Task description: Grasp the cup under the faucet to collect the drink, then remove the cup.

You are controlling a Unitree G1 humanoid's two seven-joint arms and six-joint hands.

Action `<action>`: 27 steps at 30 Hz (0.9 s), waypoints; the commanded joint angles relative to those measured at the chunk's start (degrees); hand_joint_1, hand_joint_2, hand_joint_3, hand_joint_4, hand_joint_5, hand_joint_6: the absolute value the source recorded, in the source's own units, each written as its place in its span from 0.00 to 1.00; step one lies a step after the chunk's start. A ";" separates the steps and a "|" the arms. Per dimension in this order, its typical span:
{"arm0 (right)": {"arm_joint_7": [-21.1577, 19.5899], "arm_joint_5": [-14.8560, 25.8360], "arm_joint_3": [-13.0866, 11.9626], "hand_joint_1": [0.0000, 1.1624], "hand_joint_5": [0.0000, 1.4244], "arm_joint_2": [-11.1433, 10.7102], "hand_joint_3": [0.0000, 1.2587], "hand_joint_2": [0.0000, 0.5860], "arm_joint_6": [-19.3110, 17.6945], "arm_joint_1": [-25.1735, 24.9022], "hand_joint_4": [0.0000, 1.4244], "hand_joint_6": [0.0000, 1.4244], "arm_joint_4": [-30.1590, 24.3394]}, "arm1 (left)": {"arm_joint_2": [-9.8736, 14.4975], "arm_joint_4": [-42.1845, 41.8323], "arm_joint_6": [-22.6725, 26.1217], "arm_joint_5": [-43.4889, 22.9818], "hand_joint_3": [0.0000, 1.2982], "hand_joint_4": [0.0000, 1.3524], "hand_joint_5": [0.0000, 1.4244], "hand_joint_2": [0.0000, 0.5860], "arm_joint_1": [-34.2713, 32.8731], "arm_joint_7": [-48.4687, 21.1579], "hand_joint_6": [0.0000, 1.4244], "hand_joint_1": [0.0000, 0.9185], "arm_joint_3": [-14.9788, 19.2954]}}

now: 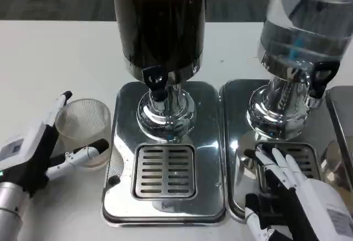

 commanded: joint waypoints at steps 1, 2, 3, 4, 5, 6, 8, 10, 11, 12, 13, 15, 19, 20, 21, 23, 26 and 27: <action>-0.15 1.15 -0.27 0.48 0.00 0.18 0.11 0.96 0.48 -0.14 0.02 0.06 0.02 | -1.51 0.56 -2.28 0.14 0.03 0.01 0.22 0.26 -0.75 0.09 0.16 0.03 -1.18; -0.38 1.09 -0.23 0.48 0.00 0.20 0.11 0.96 0.41 -0.02 0.02 0.06 0.07 | -1.58 0.62 -2.30 0.11 0.03 0.01 0.22 0.27 -0.82 0.07 0.16 0.03 -1.27; -0.54 1.25 -0.23 0.48 0.00 0.28 0.11 0.96 0.42 0.08 0.02 0.06 0.16 | -1.58 0.62 -2.28 0.21 0.03 0.01 0.22 0.27 -0.85 0.18 0.16 0.03 -1.40; -0.64 1.36 -0.25 0.48 0.00 0.33 0.11 0.96 0.43 0.13 0.02 0.06 0.22 | -1.55 0.57 -2.25 0.30 0.03 0.01 0.22 0.27 -0.86 0.26 0.17 0.03 -1.52; -0.61 1.52 -0.25 0.48 0.00 0.35 0.11 0.96 0.45 0.06 0.02 0.06 0.35 | -1.45 0.41 -2.21 0.43 0.03 0.01 0.22 0.27 -0.84 0.51 0.17 0.03 -1.61; -0.45 1.64 -0.22 0.48 0.00 0.39 0.11 0.96 0.56 -0.07 0.02 0.06 0.45 | -1.38 0.35 -2.29 0.38 0.03 0.01 0.22 0.27 -0.84 0.62 0.17 0.03 -1.60; -0.33 1.68 -0.12 0.48 0.00 0.51 0.11 0.96 0.72 -0.26 0.02 0.06 0.53 | -1.32 0.37 -2.41 0.22 0.03 0.01 0.21 0.27 -0.88 0.76 0.16 0.03 -1.56; -0.23 1.87 -0.02 0.48 0.00 0.77 0.11 0.96 0.89 -0.48 0.02 0.06 0.60 | -1.28 0.45 -2.65 0.14 0.03 0.01 0.21 0.27 -0.88 1.08 0.16 0.03 -1.47; -0.15 1.94 0.02 0.48 0.00 0.86 0.11 0.96 0.96 -0.57 0.02 0.06 0.62 | -1.29 0.52 -2.80 0.06 0.03 0.01 0.21 0.27 -0.86 1.04 0.16 0.03 -1.44; -0.13 1.86 0.07 0.48 0.00 0.90 0.11 0.96 0.97 -0.65 0.02 0.06 0.60 | -1.31 0.58 -2.90 0.00 0.03 0.01 0.22 0.28 -0.87 0.99 0.17 0.03 -1.42; 0.00 1.97 0.06 0.48 0.00 0.96 0.11 0.96 1.06 -0.74 0.02 0.06 0.59 | -1.36 0.65 -3.06 -0.04 0.03 0.01 0.22 0.28 -0.87 1.01 0.17 0.03 -1.41; 0.15 2.27 -0.02 0.47 0.00 1.02 0.11 0.96 1.26 -0.89 0.02 0.06 0.55 | -1.49 0.85 -3.80 -0.10 0.05 0.03 0.24 0.31 -0.73 1.57 0.19 0.04 -1.35; 0.73 2.69 -0.20 0.47 0.00 0.87 0.11 0.96 1.69 -1.40 0.03 0.06 0.17 | -1.55 0.94 -4.80 0.57 0.08 0.08 0.29 0.35 -0.60 3.76 0.24 0.08 -1.54; 0.76 2.73 -0.28 0.47 0.00 0.82 0.11 0.96 1.70 -1.49 0.03 0.06 0.11 | -1.57 1.01 -4.88 0.70 0.09 0.08 0.31 0.35 -0.64 4.10 0.25 0.09 -1.63; 0.89 2.81 -0.35 0.47 0.00 0.79 0.11 0.96 1.82 -1.59 0.03 0.06 0.07 | -1.60 1.11 -4.93 0.79 0.10 0.10 0.32 0.36 -0.71 4.32 0.28 0.09 -1.72; 1.00 2.91 -0.47 0.47 0.00 0.75 0.11 0.96 1.95 -1.72 0.03 0.06 0.14 | -1.80 1.35 -5.19 0.76 0.12 0.13 0.35 0.38 -0.77 4.71 0.32 0.12 -1.74; 1.08 3.19 -0.68 0.47 0.00 0.71 0.11 0.96 1.99 -1.77 0.03 0.06 0.21 | -2.10 1.75 -5.57 0.64 0.15 0.16 0.38 0.39 -0.78 4.93 0.36 0.14 -1.82; 1.02 3.34 -0.79 0.47 0.00 0.71 0.11 0.96 1.94 -1.79 0.03 0.06 0.23 | -2.18 1.86 -5.67 0.59 0.17 0.18 0.39 0.39 -0.80 4.88 0.36 0.14 -1.84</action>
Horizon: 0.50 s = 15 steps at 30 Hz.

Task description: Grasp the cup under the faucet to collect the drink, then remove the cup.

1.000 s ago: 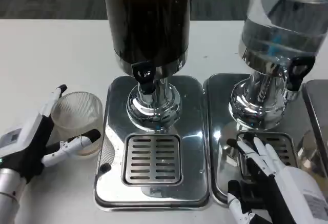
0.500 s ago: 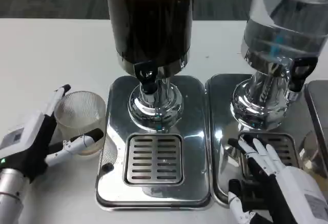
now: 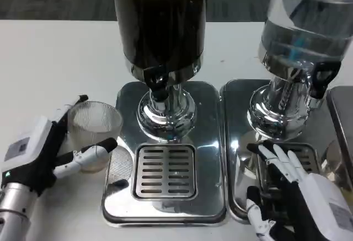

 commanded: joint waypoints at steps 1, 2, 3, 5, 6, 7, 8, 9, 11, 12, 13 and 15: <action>0.34 1.11 -0.59 0.47 0.00 -0.43 0.11 0.96 0.39 -0.04 0.03 0.06 -0.13 | -0.89 0.72 -1.80 0.38 0.17 0.18 0.39 0.39 -0.44 0.11 0.38 0.15 -0.81; 0.31 1.20 -0.63 0.47 0.00 -0.46 0.11 0.96 0.32 -0.08 0.03 0.06 -0.13 | -0.90 0.81 -1.85 0.40 0.17 0.19 0.40 0.39 -0.50 0.11 0.38 0.14 -0.85; 0.31 1.31 -0.65 0.47 0.00 -0.48 0.11 0.96 0.26 -0.17 0.03 0.06 -0.06 | -0.93 0.94 -1.98 0.28 0.17 0.19 0.40 0.39 -0.55 -0.04 0.38 0.14 -0.81; 0.33 1.61 -0.72 0.47 0.00 -0.51 0.11 0.96 0.16 -0.29 0.03 0.06 0.08 | -0.94 1.26 -2.16 0.02 0.17 0.20 0.40 0.39 -0.71 -0.20 0.39 0.13 -0.64; 0.29 1.71 -0.75 0.47 0.00 -0.52 0.11 0.96 0.12 -0.32 0.03 0.06 0.16 | -0.93 1.37 -2.19 0.01 0.17 0.20 0.40 0.39 -0.78 -0.14 0.39 0.13 -0.62; 0.31 1.90 -0.81 0.47 0.00 -0.53 0.11 0.96 0.11 -0.36 0.03 0.06 0.23 | -0.94 1.46 -2.28 -0.04 0.17 0.20 0.40 0.39 -0.83 -0.14 0.39 0.13 -0.60; 0.24 2.00 -0.85 0.47 0.00 -0.53 0.11 0.96 0.08 -0.40 0.03 0.06 0.32 | -0.91 1.46 -2.42 0.04 0.17 0.20 0.40 0.39 -0.83 0.04 0.39 0.13 -0.63; 0.22 2.09 -0.90 0.47 0.00 -0.56 0.11 0.96 0.08 -0.43 0.03 0.06 0.37 | -0.92 1.47 -2.57 0.07 0.17 0.20 0.41 0.39 -0.81 0.17 0.39 0.13 -0.64; 0.12 2.25 -0.92 0.47 0.00 -0.64 0.11 0.96 0.00 -0.45 0.03 0.06 0.39 | -0.94 1.47 -2.78 0.12 0.18 0.20 0.41 0.40 -0.77 0.41 0.39 0.13 -0.63; 0.04 2.27 -0.92 0.47 0.00 -0.68 0.11 0.96 -0.07 -0.42 0.03 0.06 0.37 | -0.95 1.49 -2.85 0.11 0.18 0.21 0.42 0.40 -0.75 0.43 0.40 0.12 -0.62; 0.06 2.30 -0.90 0.47 0.00 -0.72 0.11 0.97 -0.08 -0.40 0.03 0.06 0.34 | -0.96 1.48 -2.89 0.11 0.18 0.21 0.42 0.40 -0.73 0.45 0.40 0.12 -0.63; 0.08 2.35 -0.80 0.47 0.00 -0.79 0.11 0.97 -0.03 -0.34 0.03 0.06 0.35 | -0.97 1.45 -3.09 0.16 0.19 0.21 0.43 0.39 -0.67 0.82 0.41 0.12 -0.59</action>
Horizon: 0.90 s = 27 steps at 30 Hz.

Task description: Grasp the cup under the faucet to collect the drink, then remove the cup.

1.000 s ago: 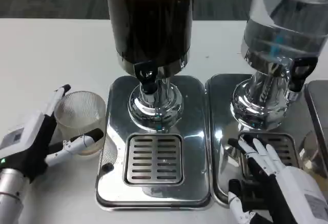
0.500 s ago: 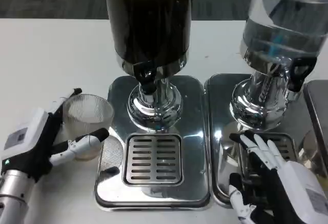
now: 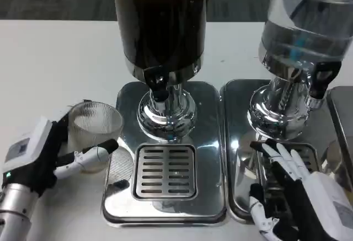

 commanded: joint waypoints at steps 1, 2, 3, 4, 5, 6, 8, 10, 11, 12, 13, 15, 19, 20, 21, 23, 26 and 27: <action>-0.17 0.30 0.02 0.47 0.00 -0.53 0.11 0.97 -0.08 0.06 0.03 0.06 0.25 | -0.69 0.26 -1.68 0.39 0.19 0.22 0.43 0.39 -0.33 0.72 0.41 0.12 -0.56; -0.22 0.27 0.06 0.47 0.00 -0.61 0.11 0.97 -0.14 0.08 0.04 0.06 0.25 | -0.67 0.18 -1.82 0.43 0.19 0.22 0.43 0.39 -0.25 1.04 0.41 0.12 -0.52; -0.17 0.37 0.05 0.47 0.00 -0.69 0.11 0.97 -0.16 0.14 0.04 0.06 0.23 | -0.66 0.08 -1.92 0.48 0.19 0.22 0.44 0.40 -0.17 1.26 0.42 0.12 -0.51; -0.15 0.38 0.02 0.47 0.00 -0.70 0.11 0.97 -0.04 0.21 0.04 0.07 0.19 | -0.66 0.02 -2.06 0.50 0.20 0.23 0.45 0.39 -0.08 1.48 0.44 0.13 -0.48; -0.21 0.37 -0.01 0.47 0.00 -0.73 0.11 0.97 -0.06 0.28 0.04 0.07 0.14 | -0.66 -0.03 -2.16 0.49 0.20 0.24 0.46 0.39 0.02 1.57 0.45 0.13 -0.45; -0.16 0.48 -0.06 0.47 0.00 -0.76 0.11 0.97 -0.01 0.32 0.04 0.07 0.15 | -0.67 -0.06 -2.28 0.48 0.21 0.24 0.46 0.39 0.13 1.67 0.46 0.14 -0.43; -0.16 0.69 -0.12 0.47 0.00 -0.76 0.11 0.97 0.02 0.46 0.04 0.07 0.13 | -0.67 -0.11 -2.55 0.38 0.22 0.25 0.47 0.39 0.45 1.86 0.47 0.14 -0.29; -0.21 0.43 0.04 0.47 0.00 -0.86 0.11 0.98 -0.03 0.55 0.04 0.07 -0.03 | -0.62 -0.11 -2.73 0.33 0.23 0.26 0.47 0.39 0.63 1.98 0.47 0.14 -0.19; -0.22 0.33 0.11 0.47 0.00 -0.90 0.11 0.98 -0.07 0.56 0.04 0.07 -0.08 | -0.58 -0.11 -2.80 0.21 0.24 0.27 0.47 0.39 0.69 1.97 0.47 0.14 -0.08; -0.29 0.54 0.09 0.47 0.00 -0.87 0.11 0.98 -0.15 0.58 0.04 0.07 -0.05 | -0.57 -0.11 -2.85 0.12 0.25 0.28 0.48 0.40 0.74 1.95 0.48 0.14 -0.01; -0.23 0.59 0.09 0.47 0.00 -0.88 0.11 0.98 -0.09 0.56 0.04 0.07 -0.05 | -0.55 -0.12 -2.91 0.00 0.25 0.28 0.48 0.40 0.78 1.90 0.48 0.15 0.07; -0.20 0.75 0.06 0.47 0.00 -0.90 0.11 0.99 -0.09 0.61 0.04 0.07 -0.09 | -0.53 -0.15 -3.00 -0.16 0.27 0.30 0.49 0.40 0.87 1.89 0.49 0.15 0.23; -0.35 0.86 0.08 0.47 0.00 -0.92 0.11 0.99 -0.28 0.69 0.05 0.07 -0.12 | -0.55 -0.08 -3.13 -0.53 0.28 0.31 0.49 0.40 1.03 1.61 0.49 0.14 0.52; -0.37 0.90 0.08 0.47 0.00 -0.89 0.11 0.99 -0.25 0.65 0.05 0.07 -0.09 | -0.54 -0.06 -3.18 -0.60 0.28 0.31 0.49 0.40 1.06 1.56 0.50 0.14 0.58; -0.29 1.05 0.07 0.47 0.00 -0.89 0.11 0.99 -0.24 0.61 0.05 0.07 -0.09 | -0.54 -0.07 -3.29 -0.63 0.28 0.31 0.49 0.40 1.11 1.62 0.50 0.14 0.63; -0.30 1.04 0.12 0.47 0.00 -0.92 0.11 0.99 -0.28 0.55 0.05 0.07 -0.10 | -0.52 -0.09 -3.50 -0.70 0.28 0.31 0.49 0.40 1.20 1.69 0.50 0.14 0.76; -0.38 1.14 0.10 0.47 0.00 -0.95 0.11 0.99 -0.26 0.45 0.05 0.07 -0.06 | -0.40 -0.26 -3.74 -0.56 0.28 0.31 0.49 0.40 1.30 1.98 0.50 0.14 0.82; -0.30 1.25 0.10 0.46 0.00 -0.96 0.11 0.99 -0.20 0.40 0.05 0.08 -0.05 | -0.35 -0.34 -3.83 -0.52 0.28 0.31 0.49 0.40 1.34 2.07 0.50 0.14 0.85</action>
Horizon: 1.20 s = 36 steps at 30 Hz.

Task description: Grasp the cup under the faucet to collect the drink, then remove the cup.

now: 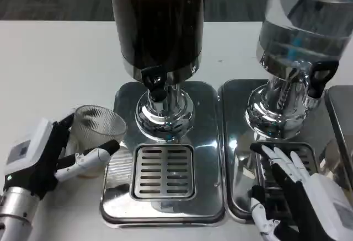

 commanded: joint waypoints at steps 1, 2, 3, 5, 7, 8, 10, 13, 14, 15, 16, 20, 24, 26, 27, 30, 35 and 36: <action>-0.36 0.15 0.06 0.46 0.00 -0.12 0.11 0.99 -0.23 0.14 0.05 0.08 -0.10 | 0.00 -0.39 -1.38 -0.49 0.28 0.32 0.49 0.39 0.53 0.98 0.50 0.14 0.48; -0.33 0.22 0.08 0.46 0.00 -0.11 0.11 0.99 -0.22 0.13 0.05 0.08 -0.11 | 0.04 -0.46 -1.45 -0.47 0.28 0.32 0.49 0.39 0.58 1.05 0.50 0.14 0.51; -0.31 0.30 0.10 0.46 0.00 -0.08 0.11 0.99 -0.22 0.15 0.05 0.08 -0.13 | 0.07 -0.55 -1.58 -0.54 0.29 0.32 0.49 0.39 0.67 1.05 0.51 0.14 0.59; -0.43 0.13 0.23 0.46 0.00 -0.04 0.11 0.99 -0.24 0.19 0.05 0.08 -0.09 | 0.14 -0.81 -1.85 -0.66 0.29 0.32 0.50 0.39 0.93 1.12 0.51 0.14 0.79; -0.53 0.22 0.37 0.46 0.00 0.02 0.11 0.99 -0.33 0.31 0.05 0.08 -0.03 | 0.30 -1.20 -2.10 -0.68 0.29 0.33 0.50 0.40 1.33 1.30 0.52 0.14 1.01; -0.61 0.07 0.49 0.46 0.00 -0.02 0.11 0.99 -0.39 0.37 0.05 0.08 -0.05 | 0.37 -1.36 -2.21 -0.72 0.29 0.33 0.51 0.40 1.53 1.31 0.52 0.14 1.13; -0.69 0.00 0.62 0.46 0.00 -0.05 0.11 0.99 -0.39 0.54 0.05 0.08 -0.06 | 0.54 -1.71 -2.42 -0.93 0.29 0.33 0.51 0.40 2.01 1.34 0.52 0.14 1.49; -0.86 -0.03 0.78 0.46 0.00 -0.08 0.11 0.99 -0.51 0.97 0.06 0.08 -0.19 | 0.89 -2.56 -2.90 -1.27 0.29 0.34 0.52 0.40 2.96 1.46 0.53 0.16 2.23; -0.85 0.06 0.83 0.46 0.00 -0.02 0.11 0.99 -0.47 1.12 0.06 0.08 -0.25 | 1.00 -2.89 -3.09 -1.32 0.29 0.34 0.52 0.40 3.26 1.50 0.53 0.16 2.49; -0.85 -0.07 0.94 0.46 0.00 0.04 0.11 0.99 -0.35 1.19 0.06 0.08 -0.28 | 1.09 -3.24 -3.29 -1.39 0.29 0.34 0.52 0.40 3.55 1.48 0.53 0.16 2.80; -0.85 -0.18 1.02 0.46 0.00 0.08 0.11 0.99 -0.27 1.29 0.06 0.08 -0.33 | 1.17 -3.62 -3.50 -1.49 0.29 0.34 0.52 0.40 3.85 1.41 0.53 0.16 3.15; -0.95 -0.27 1.29 0.46 0.00 0.26 0.11 0.99 -0.32 1.66 0.06 0.08 -0.72 | 1.49 -5.39 -4.05 -1.88 0.29 0.34 0.52 0.40 5.09 1.19 0.54 0.16 4.43; -0.88 -0.22 1.38 0.46 0.00 0.39 0.11 0.99 -0.18 1.76 0.06 0.08 -0.89 | 1.79 -7.36 -4.61 -2.24 0.29 0.34 0.52 0.39 6.40 1.01 0.54 0.16 5.80; -0.72 -0.19 1.46 0.46 0.00 0.39 0.11 0.99 -0.18 1.85 0.06 0.08 -1.03 | 1.89 -8.33 -4.73 -2.65 0.29 0.34 0.52 0.39 7.04 0.74 0.54 0.15 6.35; -0.73 -0.25 1.50 0.46 0.00 0.38 0.11 0.99 -0.26 1.87 0.06 0.08 -1.13 | 1.91 -8.67 -4.68 -2.81 0.29 0.34 0.52 0.39 7.26 0.60 0.54 0.15 6.54; -0.73 -0.20 1.47 0.46 0.00 0.40 0.11 0.99 -0.29 2.02 0.06 0.08 -1.43 | 1.91 -9.04 -4.43 -3.14 0.29 0.34 0.52 0.39 7.61 -0.18 0.54 0.15 6.98; -0.82 -0.48 1.68 0.46 0.00 0.28 0.11 0.99 -0.48 2.84 0.06 0.08 -1.68 | 1.92 -9.96 -5.08 -3.10 0.29 0.34 0.52 0.39 8.24 -0.09 0.55 0.15 7.85; -0.88 -0.50 1.71 0.46 0.00 0.31 0.11 0.99 -0.48 2.97 0.06 0.09 -1.71 | 1.93 -10.19 -5.20 -3.12 0.29 0.34 0.52 0.39 8.40 -0.04 0.55 0.15 7.98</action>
